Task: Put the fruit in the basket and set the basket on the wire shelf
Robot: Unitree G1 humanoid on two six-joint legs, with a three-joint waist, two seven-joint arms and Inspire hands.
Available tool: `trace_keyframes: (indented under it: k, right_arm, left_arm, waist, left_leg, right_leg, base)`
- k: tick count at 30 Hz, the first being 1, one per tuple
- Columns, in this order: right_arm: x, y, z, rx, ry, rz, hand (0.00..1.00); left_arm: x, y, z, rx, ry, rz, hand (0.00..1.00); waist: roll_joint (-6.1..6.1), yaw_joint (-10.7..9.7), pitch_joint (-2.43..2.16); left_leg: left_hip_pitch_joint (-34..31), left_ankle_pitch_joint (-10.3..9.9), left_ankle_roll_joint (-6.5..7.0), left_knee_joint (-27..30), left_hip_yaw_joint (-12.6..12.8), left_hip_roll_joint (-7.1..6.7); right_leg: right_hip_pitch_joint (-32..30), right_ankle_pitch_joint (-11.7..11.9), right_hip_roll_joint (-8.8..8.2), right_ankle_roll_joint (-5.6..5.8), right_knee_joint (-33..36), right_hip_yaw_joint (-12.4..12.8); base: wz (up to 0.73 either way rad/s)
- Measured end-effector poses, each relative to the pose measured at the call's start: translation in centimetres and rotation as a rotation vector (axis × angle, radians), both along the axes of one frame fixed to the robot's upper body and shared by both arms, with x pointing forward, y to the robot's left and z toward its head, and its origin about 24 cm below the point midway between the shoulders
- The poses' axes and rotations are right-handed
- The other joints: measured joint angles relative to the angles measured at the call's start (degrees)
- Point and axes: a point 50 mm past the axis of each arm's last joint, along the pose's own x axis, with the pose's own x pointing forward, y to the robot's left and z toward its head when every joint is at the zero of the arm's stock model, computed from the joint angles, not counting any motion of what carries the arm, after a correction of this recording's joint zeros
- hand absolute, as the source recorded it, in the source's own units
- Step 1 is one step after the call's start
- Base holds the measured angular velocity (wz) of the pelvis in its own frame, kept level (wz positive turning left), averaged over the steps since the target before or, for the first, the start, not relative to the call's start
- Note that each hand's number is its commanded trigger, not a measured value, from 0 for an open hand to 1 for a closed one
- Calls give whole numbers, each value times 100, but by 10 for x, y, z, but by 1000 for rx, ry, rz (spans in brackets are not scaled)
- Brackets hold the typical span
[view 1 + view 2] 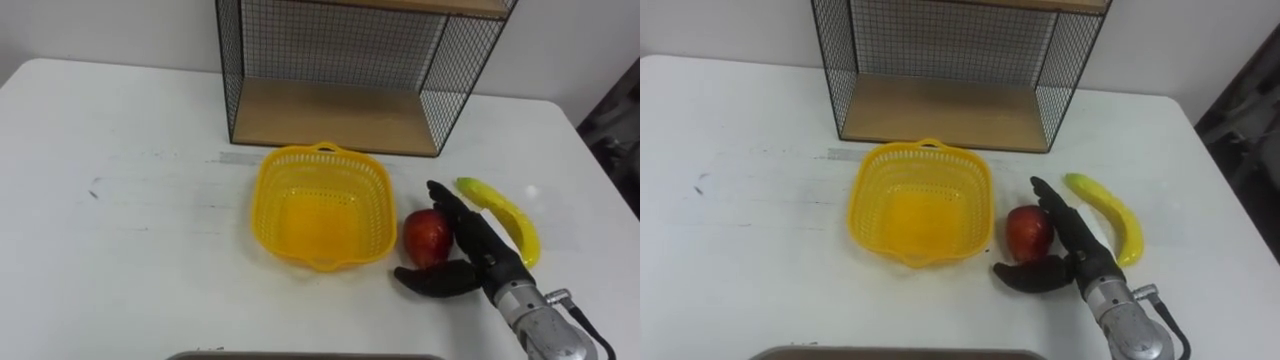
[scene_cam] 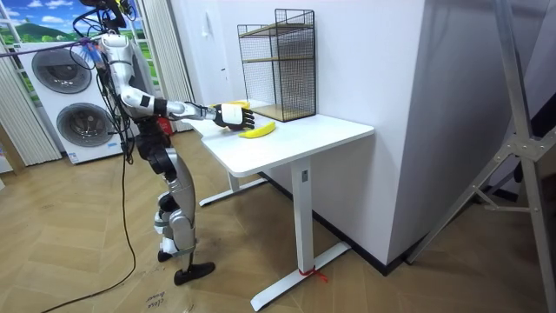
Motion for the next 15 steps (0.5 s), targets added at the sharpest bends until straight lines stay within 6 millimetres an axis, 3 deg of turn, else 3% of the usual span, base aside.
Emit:
trace_keyframes:
  k: [6, 15]
  right_arm:
    - [12, -14, 0, -42, -13, -90, 100]
    - [12, -17, 2, -52, -33, -116, 100]
  left_arm:
    - [-1, 0, 0, -1, 4, -1, 0]
    - [0, 0, 0, 1, 0, -7, 0]
  waist:
    - [0, 7, 1]
    - [-36, 1, -1]
  left_leg:
    - [-9, 0, 0, 0, -60, 1]
    - [-65, 0, 0, -3, -124, -2]
  right_leg:
    - [13, -1, 0, 0, -11, -53]
    - [-10, -1, -19, 2, -23, -176]
  base:
    - [4]
    - [3]
